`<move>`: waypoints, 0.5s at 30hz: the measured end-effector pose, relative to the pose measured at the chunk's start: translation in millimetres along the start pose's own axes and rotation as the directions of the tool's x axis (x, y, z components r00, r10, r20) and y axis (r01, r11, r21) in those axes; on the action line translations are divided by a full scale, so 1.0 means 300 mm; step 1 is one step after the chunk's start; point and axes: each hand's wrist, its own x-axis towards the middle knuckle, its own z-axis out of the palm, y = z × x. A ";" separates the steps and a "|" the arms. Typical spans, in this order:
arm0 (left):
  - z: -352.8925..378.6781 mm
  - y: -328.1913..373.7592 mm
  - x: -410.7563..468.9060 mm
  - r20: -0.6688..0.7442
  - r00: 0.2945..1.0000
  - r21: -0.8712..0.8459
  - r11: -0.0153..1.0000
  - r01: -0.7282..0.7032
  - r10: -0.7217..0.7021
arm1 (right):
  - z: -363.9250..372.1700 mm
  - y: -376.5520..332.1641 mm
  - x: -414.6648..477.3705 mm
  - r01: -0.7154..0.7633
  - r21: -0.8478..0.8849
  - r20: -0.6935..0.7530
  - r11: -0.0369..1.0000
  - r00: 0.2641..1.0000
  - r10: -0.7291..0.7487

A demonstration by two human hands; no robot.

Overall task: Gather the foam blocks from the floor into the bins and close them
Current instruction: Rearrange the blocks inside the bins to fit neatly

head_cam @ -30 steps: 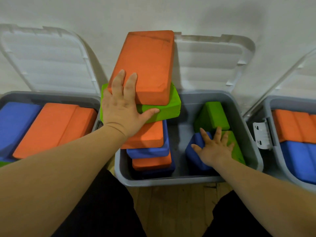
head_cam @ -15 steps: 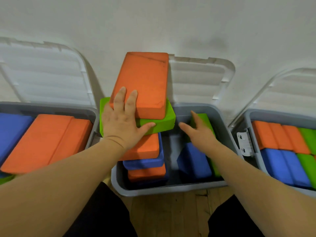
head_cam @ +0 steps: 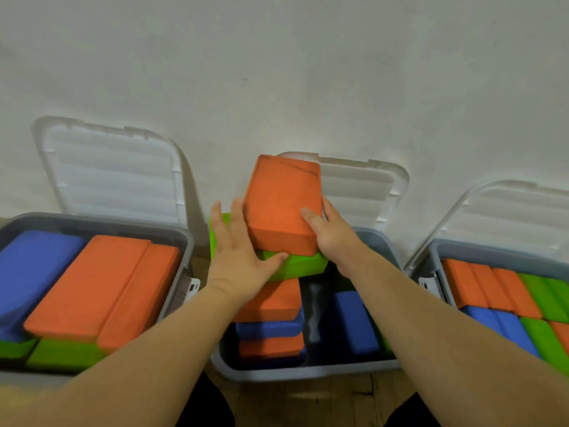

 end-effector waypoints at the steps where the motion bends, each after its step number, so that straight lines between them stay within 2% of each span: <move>1: -0.011 0.003 0.001 0.017 0.999 -0.052 0.998 0.035 -0.034 | 0.000 -0.003 -0.010 0.002 0.015 0.014 1.000 1.000 -0.002; 4: -0.038 -0.009 0.001 0.087 0.996 -0.071 0.997 -0.012 0.019 | 0.011 -0.006 -0.055 0.031 0.034 -0.031 0.999 0.999 -0.030; 7: -0.060 -0.025 -0.007 0.158 0.985 0.030 0.996 -0.082 0.076 | 0.005 -0.029 -0.111 0.136 0.042 -0.129 0.990 0.983 -0.130; 11: -0.041 -0.058 -0.030 0.281 0.959 0.364 0.921 -0.138 0.032 | -0.097 -0.110 -0.212 0.253 -0.182 -0.290 0.950 0.910 -0.298; 13: -0.044 -0.084 -0.027 0.304 0.953 0.480 0.862 -0.161 0.009 | -0.186 -0.122 -0.249 0.234 -0.258 -0.440 0.937 0.835 -0.330; 15: -0.051 -0.094 -0.018 0.330 0.944 0.525 0.832 -0.179 -0.006 | -0.273 -0.099 -0.281 0.157 -0.372 -0.509 0.915 0.790 -0.343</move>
